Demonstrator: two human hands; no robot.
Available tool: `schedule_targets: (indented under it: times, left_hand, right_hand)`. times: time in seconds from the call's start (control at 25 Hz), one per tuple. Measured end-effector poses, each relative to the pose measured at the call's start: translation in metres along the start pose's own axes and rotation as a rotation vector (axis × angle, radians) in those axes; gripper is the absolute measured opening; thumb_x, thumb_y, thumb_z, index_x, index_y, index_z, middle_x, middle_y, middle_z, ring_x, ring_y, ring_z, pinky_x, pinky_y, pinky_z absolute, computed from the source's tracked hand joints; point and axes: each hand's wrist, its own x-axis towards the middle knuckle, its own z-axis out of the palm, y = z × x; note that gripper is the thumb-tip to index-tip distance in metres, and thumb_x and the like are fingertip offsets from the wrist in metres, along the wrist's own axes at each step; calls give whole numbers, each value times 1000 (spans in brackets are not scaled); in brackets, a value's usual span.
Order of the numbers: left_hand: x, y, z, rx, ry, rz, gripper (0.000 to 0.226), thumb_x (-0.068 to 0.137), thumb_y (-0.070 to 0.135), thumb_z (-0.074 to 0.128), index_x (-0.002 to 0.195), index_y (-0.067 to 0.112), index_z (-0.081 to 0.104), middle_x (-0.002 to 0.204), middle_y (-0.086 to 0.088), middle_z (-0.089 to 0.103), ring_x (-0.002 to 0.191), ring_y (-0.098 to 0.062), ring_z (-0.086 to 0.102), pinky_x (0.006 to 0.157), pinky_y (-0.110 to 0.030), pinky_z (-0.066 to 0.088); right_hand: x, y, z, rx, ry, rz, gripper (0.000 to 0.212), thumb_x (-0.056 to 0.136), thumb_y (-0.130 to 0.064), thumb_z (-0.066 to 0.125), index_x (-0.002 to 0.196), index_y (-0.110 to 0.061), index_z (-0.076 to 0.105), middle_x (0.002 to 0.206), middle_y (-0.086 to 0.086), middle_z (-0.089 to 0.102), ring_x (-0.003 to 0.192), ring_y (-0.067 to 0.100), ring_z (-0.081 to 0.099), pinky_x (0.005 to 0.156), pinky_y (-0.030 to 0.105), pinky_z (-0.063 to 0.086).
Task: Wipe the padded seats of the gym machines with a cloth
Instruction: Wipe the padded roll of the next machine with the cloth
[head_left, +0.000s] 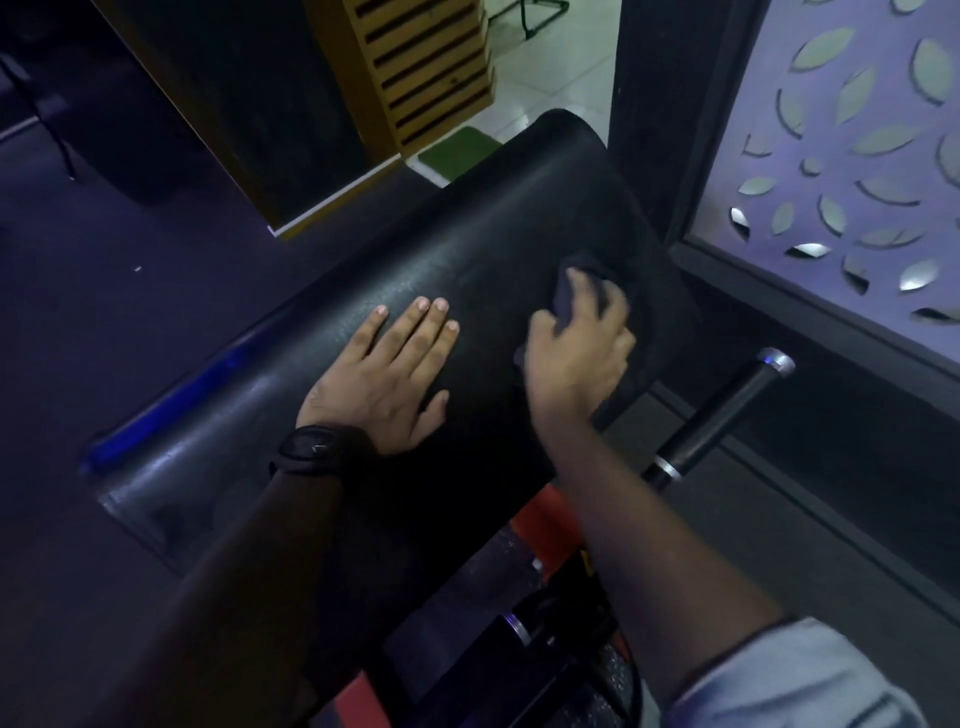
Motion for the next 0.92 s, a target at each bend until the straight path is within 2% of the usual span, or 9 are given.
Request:
schedule_targets:
  times: [0.16,0.32,0.48,0.52,0.64,0.68,0.8,0.84,0.92]
  left_hand:
    - [2,0,-1,19,-22,17,74,95,47,33,154,2,36,161,-21,33,149,-34,31,120,-53,20]
    - [2,9,-6,33,-92,-22,82,92,55,31,154,1,35,162,-22,29,151,-36,25,121,-57,15]
    - [13,36,-7,-13,-118,-123,88,89,60,35,152,-1,35,162,-24,26,152,-40,20,120,-63,9]
    - [14,39,-5,-7,-119,-129,88,90,61,35,153,-1,33,163,-24,24,152,-39,18,121,-63,7]
    - [14,41,-3,-12,-111,-116,88,91,60,32,156,0,28,164,-23,21,154,-36,16,122,-60,6]
    - [14,41,-2,-7,-105,-93,87,92,58,31,155,-1,29,164,-22,22,154,-35,17,123,-58,7]
    - [13,41,1,17,-99,-35,83,92,54,32,151,-4,35,163,-23,25,153,-35,22,124,-57,11]
    - [13,41,0,15,-97,-39,83,92,54,32,152,-4,34,163,-23,25,153,-35,22,124,-57,11]
    - [14,41,0,7,-97,-49,85,92,55,33,155,-2,29,164,-22,25,153,-33,22,124,-56,11]
  right_hand:
    - [-11,31,-1,-213,-113,-905,57,73,-30,61,130,-35,65,144,0,55,109,33,57,87,44,48]
    - [-12,25,-9,30,25,-46,59,75,-29,62,134,-33,62,147,2,51,113,36,56,93,48,50]
    - [-19,50,-7,-300,-143,-938,61,76,-33,61,137,-33,60,150,2,50,112,36,56,91,49,50]
    - [-7,53,-9,-293,-113,-921,61,76,-32,62,136,-34,61,149,1,51,111,36,57,90,48,51]
    - [-23,38,-8,-36,-7,-167,62,74,-28,62,135,-32,61,148,1,51,110,34,56,90,49,51]
    - [-39,33,-5,-58,-1,-128,63,73,-29,63,136,-32,60,148,2,51,109,35,55,90,49,51]
    - [-48,65,-10,-287,-159,-885,61,74,-31,62,136,-34,61,147,1,52,108,35,56,87,47,50]
    - [-31,72,-14,-287,-139,-910,60,74,-31,60,135,-35,61,147,0,52,107,34,56,85,46,51]
    - [-10,68,-13,-110,-40,-319,61,75,-31,57,136,-36,60,147,-2,51,109,33,56,89,47,52]
